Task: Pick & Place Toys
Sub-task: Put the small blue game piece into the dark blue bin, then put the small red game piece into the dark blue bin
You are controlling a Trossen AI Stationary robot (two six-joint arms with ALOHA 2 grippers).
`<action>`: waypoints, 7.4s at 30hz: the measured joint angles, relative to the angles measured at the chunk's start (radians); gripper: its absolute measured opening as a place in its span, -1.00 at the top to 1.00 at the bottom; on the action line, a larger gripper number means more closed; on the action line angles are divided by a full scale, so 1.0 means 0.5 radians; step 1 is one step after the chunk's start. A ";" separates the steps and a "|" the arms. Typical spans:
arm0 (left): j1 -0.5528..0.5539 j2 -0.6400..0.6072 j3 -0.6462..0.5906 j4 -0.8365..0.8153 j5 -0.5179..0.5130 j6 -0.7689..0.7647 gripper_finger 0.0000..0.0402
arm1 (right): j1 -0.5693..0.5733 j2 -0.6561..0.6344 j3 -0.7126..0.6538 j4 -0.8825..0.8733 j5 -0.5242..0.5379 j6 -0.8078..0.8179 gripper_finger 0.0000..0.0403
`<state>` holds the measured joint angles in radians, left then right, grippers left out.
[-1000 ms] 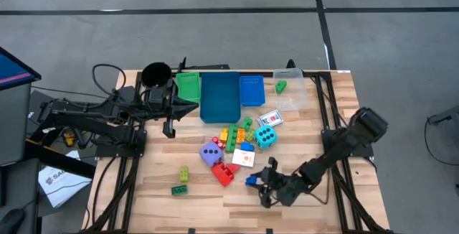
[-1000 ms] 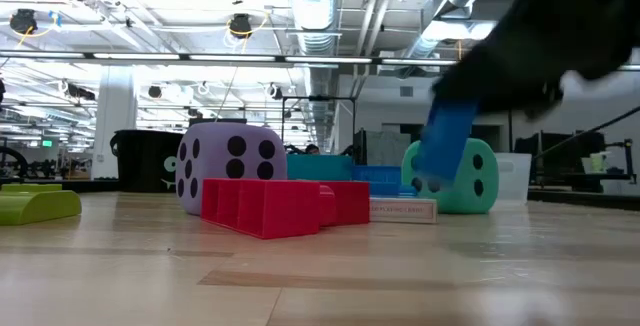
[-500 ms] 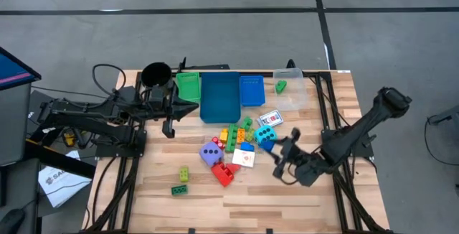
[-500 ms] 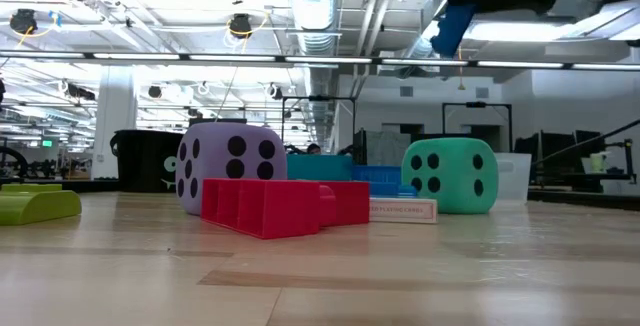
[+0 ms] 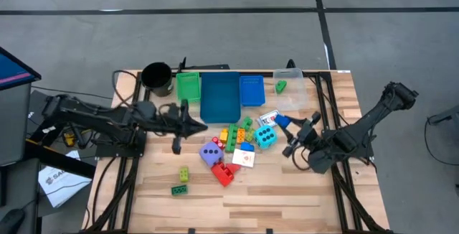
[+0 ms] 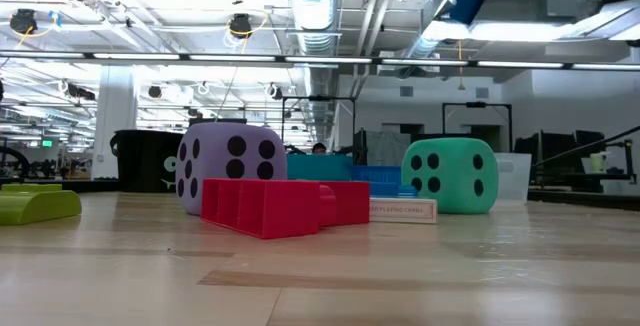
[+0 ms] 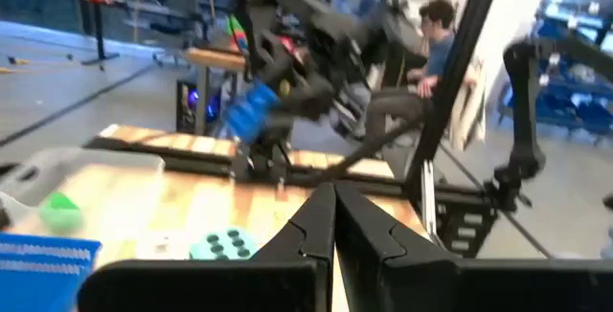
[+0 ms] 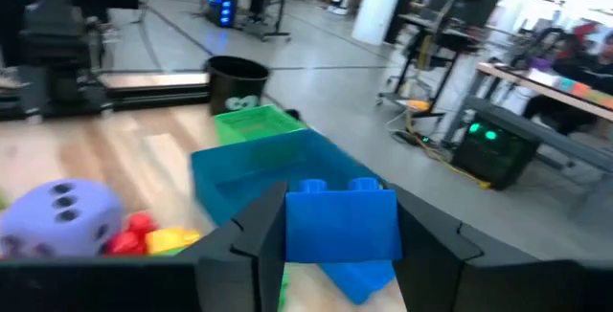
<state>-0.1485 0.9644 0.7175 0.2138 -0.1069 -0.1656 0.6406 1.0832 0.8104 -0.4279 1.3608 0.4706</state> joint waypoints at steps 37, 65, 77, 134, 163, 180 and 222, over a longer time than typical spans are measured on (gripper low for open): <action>-0.027 0.169 -0.051 0.417 -0.375 0.697 1.00 | -1.627 0.366 0.001 1.167 -1.400 -1.005 0.25; 0.267 0.167 -0.051 0.333 -0.490 0.809 1.00 | -2.382 1.318 0.604 1.360 -3.220 -1.062 0.23; 0.281 0.167 -0.051 0.320 -0.489 0.788 1.00 | -2.355 1.506 0.733 1.269 -3.212 -1.068 0.11; -0.177 0.182 -0.051 0.252 0.107 0.391 1.00 | -0.809 0.519 -0.050 1.169 -2.032 -0.679 0.49; -0.480 0.489 -0.052 0.518 0.094 -0.036 1.00 | -0.529 1.277 0.647 0.434 -2.198 -0.254 0.49; -0.566 -0.376 -0.057 -0.237 -0.020 -0.043 1.00 | -0.718 1.807 1.444 -0.538 -2.354 -0.421 -0.26; -0.823 -0.540 -0.354 -0.042 -0.453 0.015 1.00 | -0.847 2.073 1.446 -0.388 -2.842 -0.242 -0.29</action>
<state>-0.5598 0.6945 0.5404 0.1928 -0.3336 -0.1581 0.2171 2.1198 1.5334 -0.6218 -0.0602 0.3495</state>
